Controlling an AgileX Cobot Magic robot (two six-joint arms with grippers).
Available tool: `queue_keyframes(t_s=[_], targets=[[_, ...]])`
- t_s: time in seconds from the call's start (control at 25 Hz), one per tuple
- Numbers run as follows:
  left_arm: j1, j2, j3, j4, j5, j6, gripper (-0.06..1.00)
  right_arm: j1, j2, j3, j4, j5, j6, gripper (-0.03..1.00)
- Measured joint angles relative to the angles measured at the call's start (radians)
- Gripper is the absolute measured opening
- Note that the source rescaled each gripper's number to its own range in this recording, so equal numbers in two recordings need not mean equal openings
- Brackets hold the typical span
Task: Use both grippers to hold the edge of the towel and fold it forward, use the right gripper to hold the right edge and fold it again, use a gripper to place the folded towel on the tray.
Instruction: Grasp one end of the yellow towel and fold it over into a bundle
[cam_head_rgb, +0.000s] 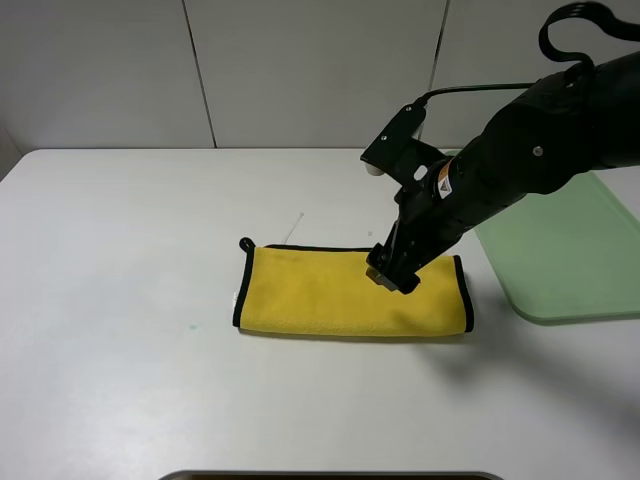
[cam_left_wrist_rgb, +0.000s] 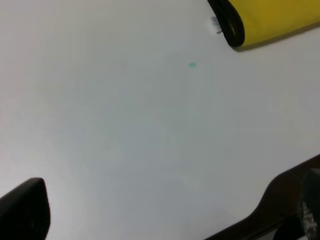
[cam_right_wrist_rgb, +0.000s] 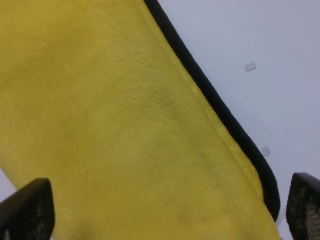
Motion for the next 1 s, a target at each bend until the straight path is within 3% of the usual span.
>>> queue_keyframes(t_s=[0.2, 0.44, 0.72, 1.0], targets=[[0.024, 0.000, 0.000, 0.008, -0.001, 0.000, 1.00, 0.000, 0.000, 0.000, 0.053, -0.008, 0.000, 1.00], [0.242, 0.000, 0.000, 0.009, -0.001, 0.000, 1.00, 0.000, 0.000, 0.000, 0.170, -0.008, 0.048, 1.00], [0.528, 0.000, 0.000, 0.010, -0.001, 0.000, 1.00, 0.000, 0.000, 0.000, 0.195, -0.008, 0.307, 1.00], [0.695, 0.000, 0.000, 0.010, -0.001, 0.000, 1.00, 0.000, 0.000, 0.000, 0.185, 0.002, 0.582, 1.00]])
